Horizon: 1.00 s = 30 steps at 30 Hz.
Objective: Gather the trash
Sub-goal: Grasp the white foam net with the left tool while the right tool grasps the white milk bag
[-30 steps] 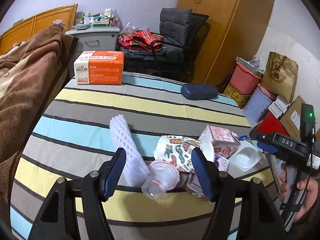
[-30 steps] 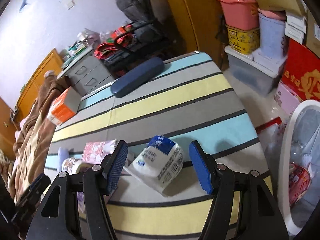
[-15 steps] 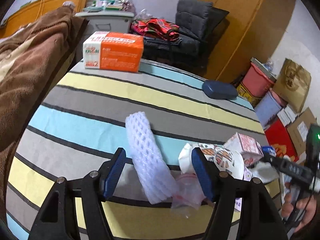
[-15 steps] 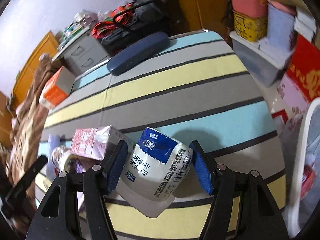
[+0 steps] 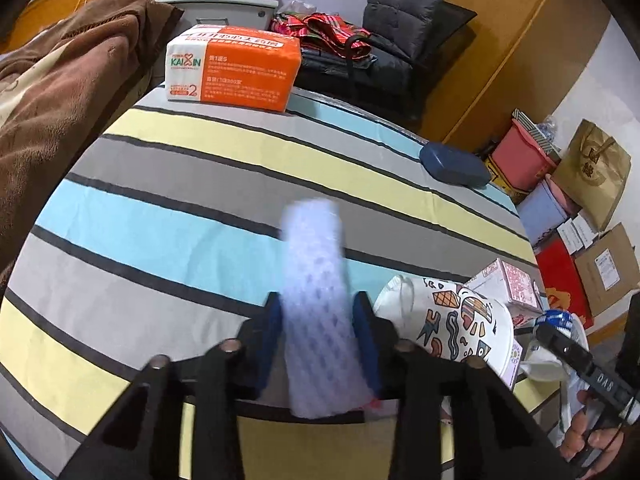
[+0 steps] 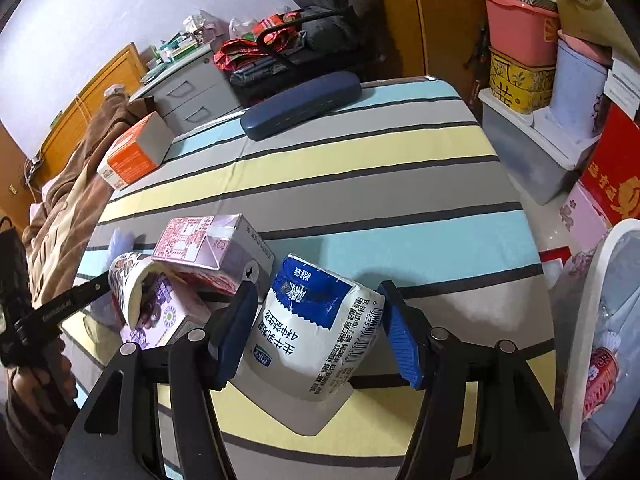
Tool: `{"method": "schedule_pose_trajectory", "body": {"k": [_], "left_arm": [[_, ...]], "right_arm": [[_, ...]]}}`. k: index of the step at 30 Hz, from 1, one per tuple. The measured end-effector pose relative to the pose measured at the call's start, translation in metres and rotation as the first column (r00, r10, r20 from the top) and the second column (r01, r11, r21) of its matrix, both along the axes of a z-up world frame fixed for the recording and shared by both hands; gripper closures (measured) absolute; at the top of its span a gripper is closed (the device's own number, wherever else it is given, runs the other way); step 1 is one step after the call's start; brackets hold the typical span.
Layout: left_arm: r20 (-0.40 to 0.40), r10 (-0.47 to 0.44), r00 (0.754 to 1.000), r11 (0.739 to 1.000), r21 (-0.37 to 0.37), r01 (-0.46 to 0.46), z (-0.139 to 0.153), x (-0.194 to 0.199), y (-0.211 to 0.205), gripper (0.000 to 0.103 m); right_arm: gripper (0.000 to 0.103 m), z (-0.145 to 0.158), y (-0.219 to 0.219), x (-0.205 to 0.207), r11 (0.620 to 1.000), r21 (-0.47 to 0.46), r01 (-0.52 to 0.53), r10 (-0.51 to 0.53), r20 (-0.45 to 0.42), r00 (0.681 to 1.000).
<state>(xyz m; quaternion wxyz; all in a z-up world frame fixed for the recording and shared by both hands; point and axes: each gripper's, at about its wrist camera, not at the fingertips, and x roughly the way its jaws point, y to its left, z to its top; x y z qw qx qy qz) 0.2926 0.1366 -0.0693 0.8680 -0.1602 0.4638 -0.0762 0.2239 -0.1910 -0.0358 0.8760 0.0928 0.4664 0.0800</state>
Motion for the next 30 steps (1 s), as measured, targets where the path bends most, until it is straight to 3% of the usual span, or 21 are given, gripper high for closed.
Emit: {"method": "schedule_pose_trajectory", "body": {"k": [11, 20, 22, 26, 30], "left_arm": [[0.073, -0.006, 0.997, 1.0, 0.0, 0.006, 0.018, -0.016, -0.005, 0.069], [0.023, 0.018, 1.0, 1.0, 0.013, -0.018, 0.004, -0.009, -0.008, 0.066], [0.009, 0.011, 1.0, 0.999, 0.039, -0.012, 0.001, -0.004, -0.011, 0.063], [0.013, 0.006, 1.0, 0.99, 0.139, -0.008, 0.001, 0.005, -0.021, 0.042], [0.006, -0.02, 1.0, 0.955, 0.296, 0.017, -0.001, 0.011, -0.038, 0.042]], "right_arm": [[0.041, 0.005, 0.0, -0.012, 0.999, 0.026, -0.027, 0.025, 0.07, 0.997], [0.042, 0.004, -0.002, -0.018, 1.0, 0.018, -0.025, 0.024, 0.076, 0.997], [0.042, 0.003, -0.003, -0.017, 1.0, 0.016, -0.026, 0.025, 0.076, 0.997], [0.042, 0.002, -0.004, -0.018, 1.0, 0.01, -0.023, 0.022, 0.078, 0.997], [0.042, 0.002, -0.003, -0.018, 1.0, 0.01, -0.026, 0.025, 0.079, 0.997]]}}
